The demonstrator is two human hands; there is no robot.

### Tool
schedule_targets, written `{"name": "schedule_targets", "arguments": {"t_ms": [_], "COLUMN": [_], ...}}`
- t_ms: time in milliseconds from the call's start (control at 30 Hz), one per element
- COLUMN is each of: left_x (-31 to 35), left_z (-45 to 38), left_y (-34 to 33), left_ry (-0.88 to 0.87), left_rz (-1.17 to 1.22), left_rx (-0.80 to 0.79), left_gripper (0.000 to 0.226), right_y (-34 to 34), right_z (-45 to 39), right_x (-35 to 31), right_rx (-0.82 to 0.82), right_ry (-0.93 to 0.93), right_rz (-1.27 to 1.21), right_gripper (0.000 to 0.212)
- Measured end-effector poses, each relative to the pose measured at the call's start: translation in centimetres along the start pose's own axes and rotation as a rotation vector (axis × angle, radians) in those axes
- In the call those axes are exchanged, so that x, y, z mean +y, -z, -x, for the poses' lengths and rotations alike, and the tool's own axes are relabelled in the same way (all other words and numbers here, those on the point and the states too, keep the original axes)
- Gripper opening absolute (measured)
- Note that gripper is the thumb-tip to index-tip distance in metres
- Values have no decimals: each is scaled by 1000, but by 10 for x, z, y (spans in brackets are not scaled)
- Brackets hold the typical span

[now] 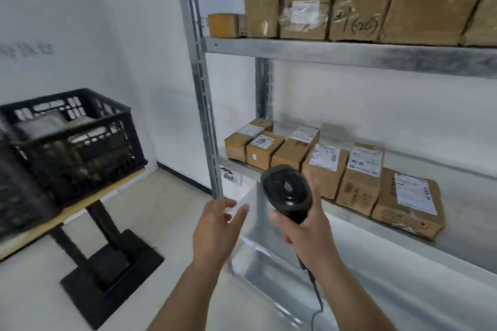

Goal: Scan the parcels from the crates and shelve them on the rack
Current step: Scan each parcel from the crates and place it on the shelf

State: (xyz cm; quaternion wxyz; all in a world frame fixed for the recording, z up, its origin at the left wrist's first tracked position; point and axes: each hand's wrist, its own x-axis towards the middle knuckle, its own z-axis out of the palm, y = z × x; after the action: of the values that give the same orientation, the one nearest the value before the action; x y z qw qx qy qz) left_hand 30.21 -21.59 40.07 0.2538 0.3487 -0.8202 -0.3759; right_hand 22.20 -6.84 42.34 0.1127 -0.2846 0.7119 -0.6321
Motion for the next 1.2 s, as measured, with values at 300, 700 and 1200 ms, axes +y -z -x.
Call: {"name": "schedule_targets", "arguments": {"t_ms": [300, 700, 1200], "left_x": [-103, -180, -192], "left_z": [-32, -93, -307], "left_y": [145, 255, 319], "left_ry": [70, 61, -29], "left_rz": [-94, -179, -332], "left_rx": [208, 280, 363], "left_gripper": [39, 41, 28], "right_y": [-175, -323, -432], "right_z": [-29, -75, -260], "right_x": [-27, -52, -70], "right_rx": [-204, -350, -363], "right_ry": [104, 181, 237], "right_rz": [-97, -80, -172], "right_gripper": [92, 95, 96]}}
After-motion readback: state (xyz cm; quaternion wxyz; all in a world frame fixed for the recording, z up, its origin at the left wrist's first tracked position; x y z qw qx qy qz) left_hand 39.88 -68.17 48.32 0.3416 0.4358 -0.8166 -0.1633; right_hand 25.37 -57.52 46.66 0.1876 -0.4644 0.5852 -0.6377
